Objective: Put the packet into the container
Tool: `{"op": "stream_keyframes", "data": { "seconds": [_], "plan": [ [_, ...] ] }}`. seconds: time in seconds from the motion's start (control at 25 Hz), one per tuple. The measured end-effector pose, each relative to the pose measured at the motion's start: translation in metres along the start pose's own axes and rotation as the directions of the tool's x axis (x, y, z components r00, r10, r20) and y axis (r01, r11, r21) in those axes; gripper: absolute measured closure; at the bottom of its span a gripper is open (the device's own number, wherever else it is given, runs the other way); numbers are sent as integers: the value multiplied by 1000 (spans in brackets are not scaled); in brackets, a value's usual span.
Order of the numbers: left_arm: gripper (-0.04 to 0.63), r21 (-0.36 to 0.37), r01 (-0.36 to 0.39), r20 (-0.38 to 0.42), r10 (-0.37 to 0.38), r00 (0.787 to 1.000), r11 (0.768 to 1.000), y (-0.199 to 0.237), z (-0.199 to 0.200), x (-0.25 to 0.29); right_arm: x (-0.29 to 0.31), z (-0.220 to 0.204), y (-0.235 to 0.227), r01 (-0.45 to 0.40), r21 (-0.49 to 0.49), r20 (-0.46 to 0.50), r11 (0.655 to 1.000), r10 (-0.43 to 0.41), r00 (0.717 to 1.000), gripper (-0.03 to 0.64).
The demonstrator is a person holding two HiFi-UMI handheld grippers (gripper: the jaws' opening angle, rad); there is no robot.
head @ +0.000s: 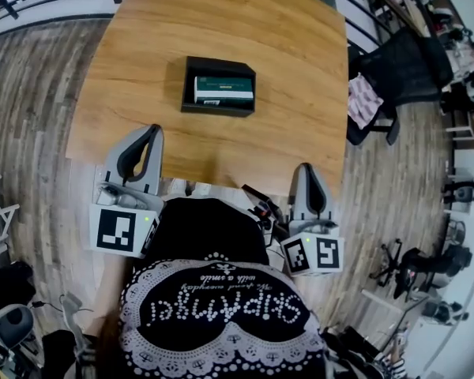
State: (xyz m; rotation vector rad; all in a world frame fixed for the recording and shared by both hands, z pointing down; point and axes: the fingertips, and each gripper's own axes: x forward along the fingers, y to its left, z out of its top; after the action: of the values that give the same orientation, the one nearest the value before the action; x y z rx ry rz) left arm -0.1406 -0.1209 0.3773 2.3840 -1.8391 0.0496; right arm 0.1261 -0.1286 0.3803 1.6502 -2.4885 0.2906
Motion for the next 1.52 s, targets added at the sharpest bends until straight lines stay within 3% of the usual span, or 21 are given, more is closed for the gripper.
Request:
{"op": "stream_keyframes", "data": {
  "seconds": [0.8, 1.52],
  "plan": [
    [561, -51, 11, -4, -11, 1000, 999, 27, -10, -10, 12, -17, 37, 7, -3, -39, 1000, -8, 999, 576],
    [563, -51, -6, -4, 6, 1000, 999, 24, -15, -1, 15, -18, 18, 16, -4, -55, 1000, -17, 998, 577]
  ]
}}
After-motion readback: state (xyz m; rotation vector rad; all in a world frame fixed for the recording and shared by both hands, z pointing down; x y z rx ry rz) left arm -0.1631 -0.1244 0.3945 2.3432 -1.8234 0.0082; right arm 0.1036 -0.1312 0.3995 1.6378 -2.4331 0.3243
